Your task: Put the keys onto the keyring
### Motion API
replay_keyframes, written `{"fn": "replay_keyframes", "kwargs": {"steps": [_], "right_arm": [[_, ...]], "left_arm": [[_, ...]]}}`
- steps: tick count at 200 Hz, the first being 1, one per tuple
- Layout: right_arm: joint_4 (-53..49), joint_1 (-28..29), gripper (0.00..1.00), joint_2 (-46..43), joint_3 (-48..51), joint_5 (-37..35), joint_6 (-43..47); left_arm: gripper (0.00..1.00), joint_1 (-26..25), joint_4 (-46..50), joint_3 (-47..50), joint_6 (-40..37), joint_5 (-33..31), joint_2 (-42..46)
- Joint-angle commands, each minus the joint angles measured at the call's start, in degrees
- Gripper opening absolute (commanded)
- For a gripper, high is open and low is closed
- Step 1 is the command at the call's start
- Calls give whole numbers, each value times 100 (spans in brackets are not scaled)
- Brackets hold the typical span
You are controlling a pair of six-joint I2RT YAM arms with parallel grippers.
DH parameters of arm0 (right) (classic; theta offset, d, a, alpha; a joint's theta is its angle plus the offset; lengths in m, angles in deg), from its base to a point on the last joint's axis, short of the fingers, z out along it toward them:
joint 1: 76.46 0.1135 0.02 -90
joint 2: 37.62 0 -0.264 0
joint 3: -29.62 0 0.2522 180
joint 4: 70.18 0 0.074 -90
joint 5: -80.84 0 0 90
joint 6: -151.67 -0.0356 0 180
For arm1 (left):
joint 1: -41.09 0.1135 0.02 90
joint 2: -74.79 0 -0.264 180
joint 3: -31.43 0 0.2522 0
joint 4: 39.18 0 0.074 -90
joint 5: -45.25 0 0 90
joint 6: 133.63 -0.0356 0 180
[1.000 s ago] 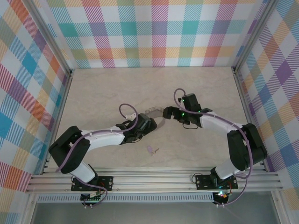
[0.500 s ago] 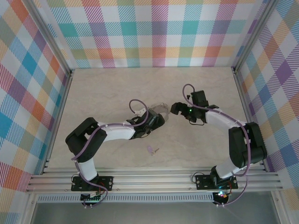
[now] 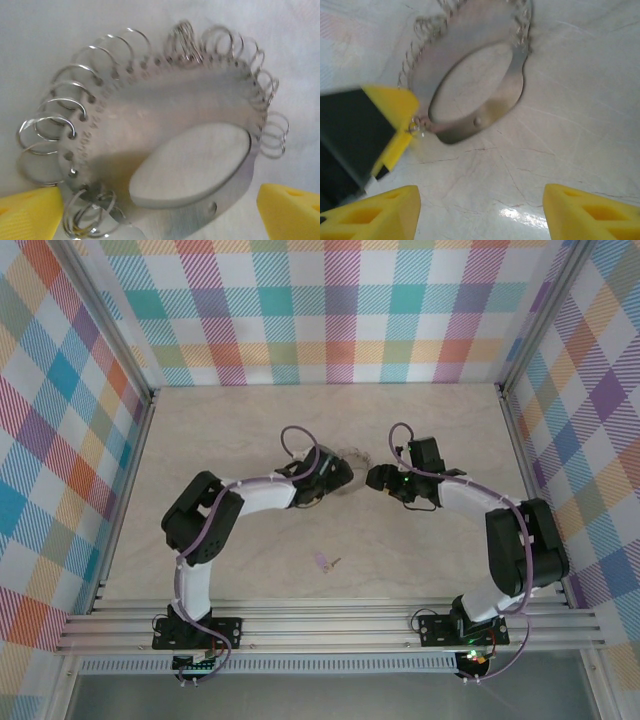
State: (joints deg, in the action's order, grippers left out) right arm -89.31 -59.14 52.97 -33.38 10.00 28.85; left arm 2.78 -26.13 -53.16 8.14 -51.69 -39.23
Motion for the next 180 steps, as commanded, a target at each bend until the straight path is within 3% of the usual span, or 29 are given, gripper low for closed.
{"fn": "replay_keyframes", "kwargs": {"steps": [1, 54, 125, 180], "right_arm": [[93, 35, 63, 169, -221, 60, -7], [-93, 41, 53, 498, -595, -486, 221], [-297, 39, 34, 1218, -1335, -624, 557], [-286, 40, 32, 1733, -1704, -543, 523]], "left_arm": [[100, 502, -288, -387, -725, -90, -322], [100, 891, -439, 152, -970, 387, 345], [100, 895, 10, 481, -892, 867, 1405], [100, 895, 163, 625, -874, 918, 1914]]}}
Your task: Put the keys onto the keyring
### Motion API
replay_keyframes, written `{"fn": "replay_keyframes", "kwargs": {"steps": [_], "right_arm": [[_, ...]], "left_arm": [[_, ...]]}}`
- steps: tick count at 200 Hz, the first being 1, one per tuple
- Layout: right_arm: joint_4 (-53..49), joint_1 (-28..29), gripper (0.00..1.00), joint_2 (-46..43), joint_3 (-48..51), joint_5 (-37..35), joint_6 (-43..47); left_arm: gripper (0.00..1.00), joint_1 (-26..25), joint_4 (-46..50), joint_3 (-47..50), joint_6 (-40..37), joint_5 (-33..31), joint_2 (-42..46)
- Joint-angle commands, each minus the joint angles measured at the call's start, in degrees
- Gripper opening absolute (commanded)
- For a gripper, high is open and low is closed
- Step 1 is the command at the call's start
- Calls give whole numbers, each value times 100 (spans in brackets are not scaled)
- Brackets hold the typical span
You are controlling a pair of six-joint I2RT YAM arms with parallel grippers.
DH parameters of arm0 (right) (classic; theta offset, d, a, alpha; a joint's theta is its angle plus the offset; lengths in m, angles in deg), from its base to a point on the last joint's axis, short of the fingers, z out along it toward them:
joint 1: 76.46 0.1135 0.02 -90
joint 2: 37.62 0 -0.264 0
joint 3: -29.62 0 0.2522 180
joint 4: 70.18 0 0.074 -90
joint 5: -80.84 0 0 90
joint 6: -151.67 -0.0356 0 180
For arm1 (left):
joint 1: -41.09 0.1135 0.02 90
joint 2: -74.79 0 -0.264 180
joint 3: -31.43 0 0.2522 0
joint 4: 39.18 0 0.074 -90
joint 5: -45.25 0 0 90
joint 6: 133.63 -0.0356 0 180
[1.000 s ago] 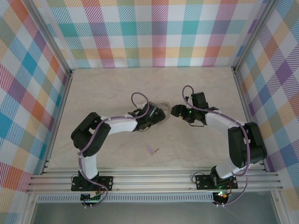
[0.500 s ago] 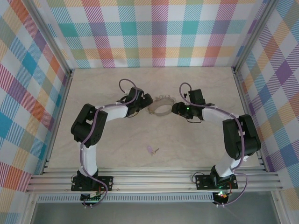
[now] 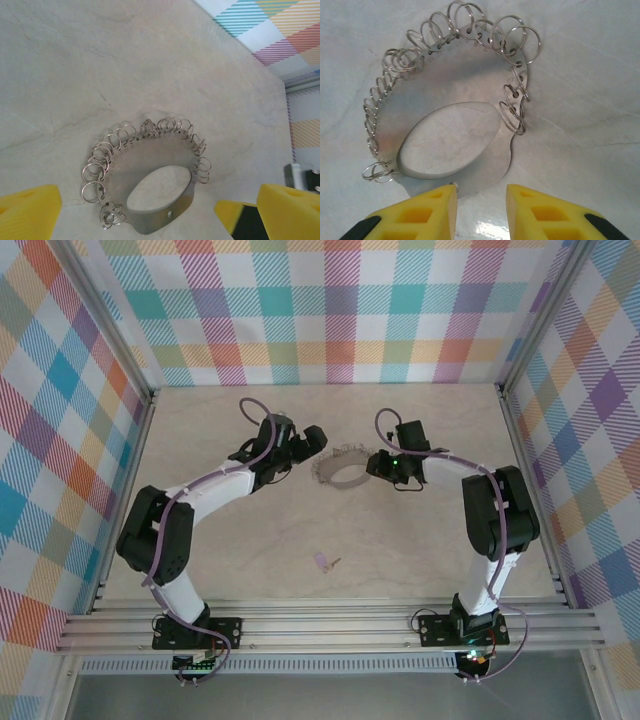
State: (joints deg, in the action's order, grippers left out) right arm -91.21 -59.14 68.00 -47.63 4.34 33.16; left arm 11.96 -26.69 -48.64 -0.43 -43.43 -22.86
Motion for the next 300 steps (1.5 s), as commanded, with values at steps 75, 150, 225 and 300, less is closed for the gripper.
{"fn": "replay_keyframes", "kwargs": {"steps": [75, 150, 225, 300], "right_arm": [[-223, 17, 32, 770, -838, -193, 182], [-301, -66, 29, 705, -780, -428, 284], [-277, -69, 30, 981, -1011, -326, 320], [-238, -54, 0, 940, -990, 161, 335]], "left_arm": [[100, -23, 261, 335, -24, 35, 492], [100, -23, 269, 355, -57, 17, 595], [100, -23, 251, 294, -76, 18, 554], [100, -23, 265, 267, -112, 51, 549]]}}
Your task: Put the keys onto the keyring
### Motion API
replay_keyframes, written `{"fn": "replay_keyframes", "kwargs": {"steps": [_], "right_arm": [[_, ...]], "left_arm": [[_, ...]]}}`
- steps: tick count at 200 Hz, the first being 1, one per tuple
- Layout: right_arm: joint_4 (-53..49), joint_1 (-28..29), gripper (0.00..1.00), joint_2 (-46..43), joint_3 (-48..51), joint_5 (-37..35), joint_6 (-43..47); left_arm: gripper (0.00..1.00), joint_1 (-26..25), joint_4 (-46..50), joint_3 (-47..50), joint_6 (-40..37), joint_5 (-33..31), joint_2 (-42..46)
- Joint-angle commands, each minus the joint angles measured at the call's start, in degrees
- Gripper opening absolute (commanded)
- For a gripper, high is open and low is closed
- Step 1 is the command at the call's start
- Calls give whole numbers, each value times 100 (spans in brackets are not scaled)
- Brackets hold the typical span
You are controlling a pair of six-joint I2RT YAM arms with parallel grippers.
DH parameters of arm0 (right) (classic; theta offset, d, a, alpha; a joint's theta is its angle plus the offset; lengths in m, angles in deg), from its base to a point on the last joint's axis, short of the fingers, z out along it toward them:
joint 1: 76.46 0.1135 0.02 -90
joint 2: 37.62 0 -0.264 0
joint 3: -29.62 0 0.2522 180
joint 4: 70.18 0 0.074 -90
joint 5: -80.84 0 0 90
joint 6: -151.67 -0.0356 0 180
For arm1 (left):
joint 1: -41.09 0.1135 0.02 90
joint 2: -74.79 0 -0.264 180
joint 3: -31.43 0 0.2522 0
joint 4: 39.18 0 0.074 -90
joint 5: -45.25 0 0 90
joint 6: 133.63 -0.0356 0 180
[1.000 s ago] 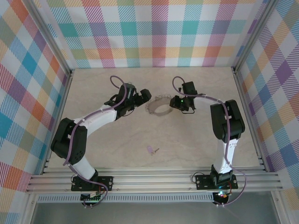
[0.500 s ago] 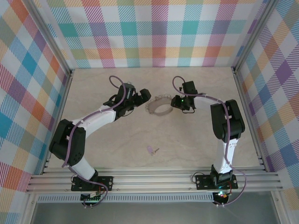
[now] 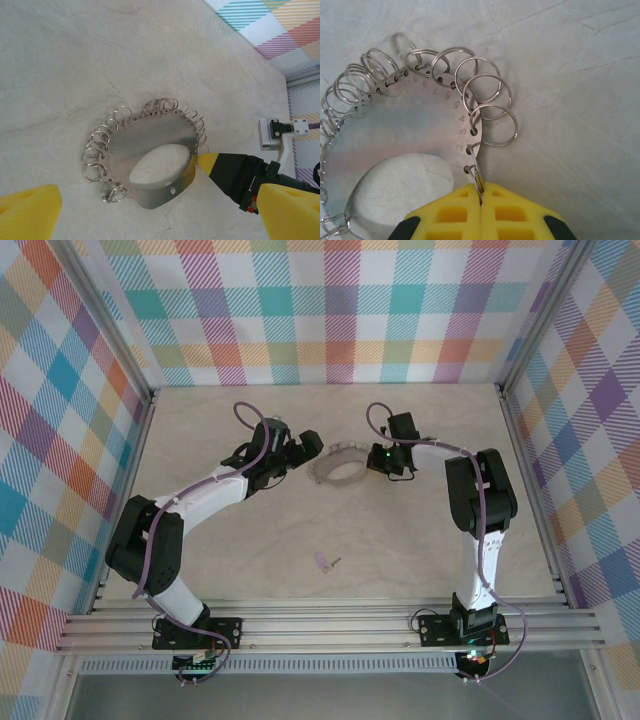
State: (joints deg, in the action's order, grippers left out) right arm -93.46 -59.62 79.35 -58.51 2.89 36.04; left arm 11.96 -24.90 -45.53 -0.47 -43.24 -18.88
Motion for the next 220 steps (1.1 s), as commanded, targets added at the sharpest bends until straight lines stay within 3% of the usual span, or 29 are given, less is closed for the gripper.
{"fn": "replay_keyframes", "kwargs": {"steps": [1, 40, 82, 113, 127, 163, 220], "right_arm": [[3, -5, 0, -225, 127, 328, 42], [226, 104, 0, -835, 837, 861, -111], [431, 733, 0, -1328, 1706, 872, -369], [813, 946, 45, -1901, 2363, 790, -808], [807, 954, 54, -2263, 2583, 566, -955], [678, 966, 55, -2800, 2755, 353, -1049], [722, 1184, 49, -2424, 2507, 651, -1047]], "left_arm": [[100, -23, 88, -43, -107, 32, 154], [100, -23, 137, -17, -154, 98, 283], [100, -23, 234, -34, -223, 246, 341], [100, -23, 385, -68, -298, 403, 340], [100, -22, 435, -74, -316, 461, 360], [100, -23, 450, 17, -327, 520, 421], [100, -23, 502, 88, -344, 438, 555]]}}
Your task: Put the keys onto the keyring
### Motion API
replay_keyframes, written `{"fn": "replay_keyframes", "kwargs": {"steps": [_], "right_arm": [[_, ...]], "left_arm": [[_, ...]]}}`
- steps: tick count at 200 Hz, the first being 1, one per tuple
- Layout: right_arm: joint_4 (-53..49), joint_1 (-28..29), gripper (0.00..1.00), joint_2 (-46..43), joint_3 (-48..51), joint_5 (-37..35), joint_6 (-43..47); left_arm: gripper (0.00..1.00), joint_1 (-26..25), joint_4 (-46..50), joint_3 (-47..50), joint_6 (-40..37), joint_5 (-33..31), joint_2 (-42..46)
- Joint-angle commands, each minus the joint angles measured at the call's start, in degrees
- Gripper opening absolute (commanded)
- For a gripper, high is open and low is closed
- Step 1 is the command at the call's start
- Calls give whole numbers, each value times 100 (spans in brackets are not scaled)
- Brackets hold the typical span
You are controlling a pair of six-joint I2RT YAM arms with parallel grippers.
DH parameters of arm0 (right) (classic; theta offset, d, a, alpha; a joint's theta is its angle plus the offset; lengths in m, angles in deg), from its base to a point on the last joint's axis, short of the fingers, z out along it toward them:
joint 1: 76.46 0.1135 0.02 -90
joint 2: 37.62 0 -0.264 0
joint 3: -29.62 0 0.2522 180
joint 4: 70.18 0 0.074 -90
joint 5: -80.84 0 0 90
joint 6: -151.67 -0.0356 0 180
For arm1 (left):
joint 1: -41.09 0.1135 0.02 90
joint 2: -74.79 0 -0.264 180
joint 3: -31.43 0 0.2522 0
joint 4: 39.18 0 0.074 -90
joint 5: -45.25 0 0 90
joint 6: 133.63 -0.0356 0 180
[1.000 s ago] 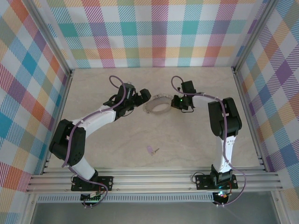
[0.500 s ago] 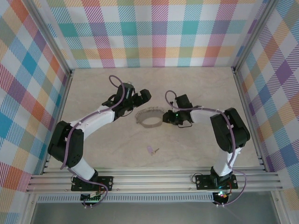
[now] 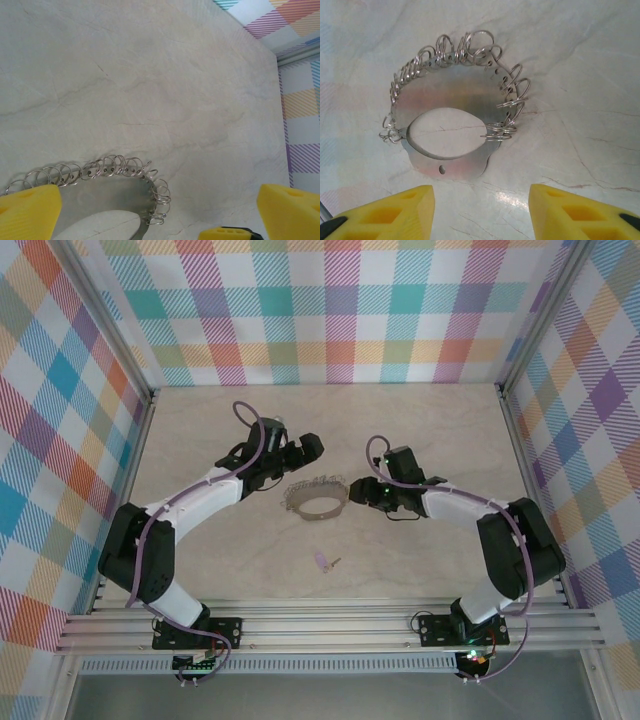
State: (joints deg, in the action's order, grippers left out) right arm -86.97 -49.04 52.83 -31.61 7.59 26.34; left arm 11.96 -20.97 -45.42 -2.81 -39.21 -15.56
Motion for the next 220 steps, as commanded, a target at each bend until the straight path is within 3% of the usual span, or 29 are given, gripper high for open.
{"fn": "replay_keyframes", "kwargs": {"steps": [1, 75, 145, 220], "right_arm": [[87, 133, 48, 231, -184, 184, -78], [347, 288, 42, 886, -492, 310, -134], [-300, 281, 41, 1400, -1275, -167, 431], [-283, 281, 36, 924, -842, -366, 519]], "left_arm": [[100, -19, 113, 78, -114, 31, 226], [100, -23, 109, 56, -128, 0, 228], [100, -23, 152, 33, -176, -26, 252], [100, -21, 170, 42, -242, -25, 290]]}}
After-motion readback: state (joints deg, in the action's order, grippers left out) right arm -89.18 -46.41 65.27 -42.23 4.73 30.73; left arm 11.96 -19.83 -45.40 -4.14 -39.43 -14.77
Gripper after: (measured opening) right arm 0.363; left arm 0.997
